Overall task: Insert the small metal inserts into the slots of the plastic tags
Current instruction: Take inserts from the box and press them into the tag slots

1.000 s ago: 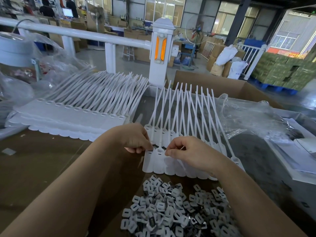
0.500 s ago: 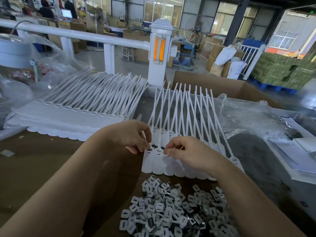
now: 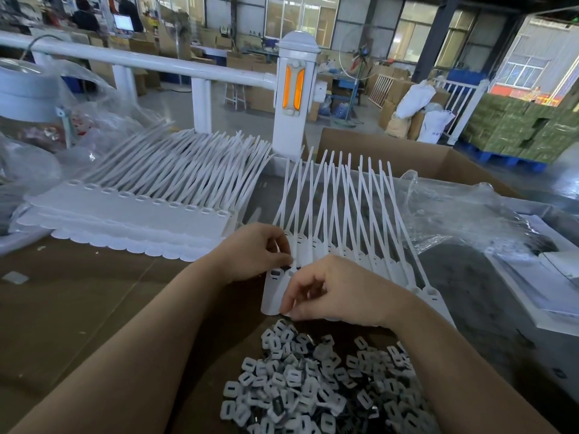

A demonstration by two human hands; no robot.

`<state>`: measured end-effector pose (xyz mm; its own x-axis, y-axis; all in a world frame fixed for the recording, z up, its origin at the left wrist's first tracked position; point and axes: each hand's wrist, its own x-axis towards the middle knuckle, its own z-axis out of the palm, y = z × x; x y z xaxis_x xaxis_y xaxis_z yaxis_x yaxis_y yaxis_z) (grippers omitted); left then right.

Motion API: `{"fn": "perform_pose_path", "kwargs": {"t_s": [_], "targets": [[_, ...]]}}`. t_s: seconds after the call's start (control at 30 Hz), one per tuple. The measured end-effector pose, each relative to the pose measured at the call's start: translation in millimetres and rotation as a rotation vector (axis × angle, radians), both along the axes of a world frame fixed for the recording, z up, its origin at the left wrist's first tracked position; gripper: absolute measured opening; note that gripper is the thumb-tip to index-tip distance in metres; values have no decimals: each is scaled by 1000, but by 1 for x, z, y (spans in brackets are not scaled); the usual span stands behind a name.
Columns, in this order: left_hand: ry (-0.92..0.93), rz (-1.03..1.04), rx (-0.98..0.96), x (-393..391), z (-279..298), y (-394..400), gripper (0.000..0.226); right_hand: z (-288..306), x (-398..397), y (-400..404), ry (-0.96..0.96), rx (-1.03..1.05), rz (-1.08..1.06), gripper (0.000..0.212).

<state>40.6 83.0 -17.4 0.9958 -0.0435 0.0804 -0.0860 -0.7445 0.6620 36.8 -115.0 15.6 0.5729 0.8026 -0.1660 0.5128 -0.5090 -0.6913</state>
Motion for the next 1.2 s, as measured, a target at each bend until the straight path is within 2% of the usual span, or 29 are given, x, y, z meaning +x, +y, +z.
{"fn": "perform_pose_path", "kwargs": {"t_s": [0.17,0.4,0.47,0.57,0.7,0.8,0.93,1.1,1.2], "targets": [[-84,6,13,-1,-7,0,9,-2,-7,9,-117,-102,109,19],[-117,0,12,-2,-9,0,8,3,-11,10,-125,-171,148,7],[-92,-1,-47,0,-6,0,7,3,-11,9,-115,-111,76,7],[-40,-54,-212,0,5,4,3,2,-7,7,-71,109,-207,8],[192,-195,-471,-5,22,8,20,-5,3,5,-125,296,-439,11],[308,-255,-565,-7,26,7,32,-8,7,4,-163,346,-460,14],[419,-280,-598,-8,27,9,31,-9,7,5,-261,366,-444,19],[475,-256,-656,-10,29,11,23,-11,7,6,-228,358,-439,14],[434,-137,-630,-8,31,12,20,-14,8,5,-246,235,-458,14]]}}
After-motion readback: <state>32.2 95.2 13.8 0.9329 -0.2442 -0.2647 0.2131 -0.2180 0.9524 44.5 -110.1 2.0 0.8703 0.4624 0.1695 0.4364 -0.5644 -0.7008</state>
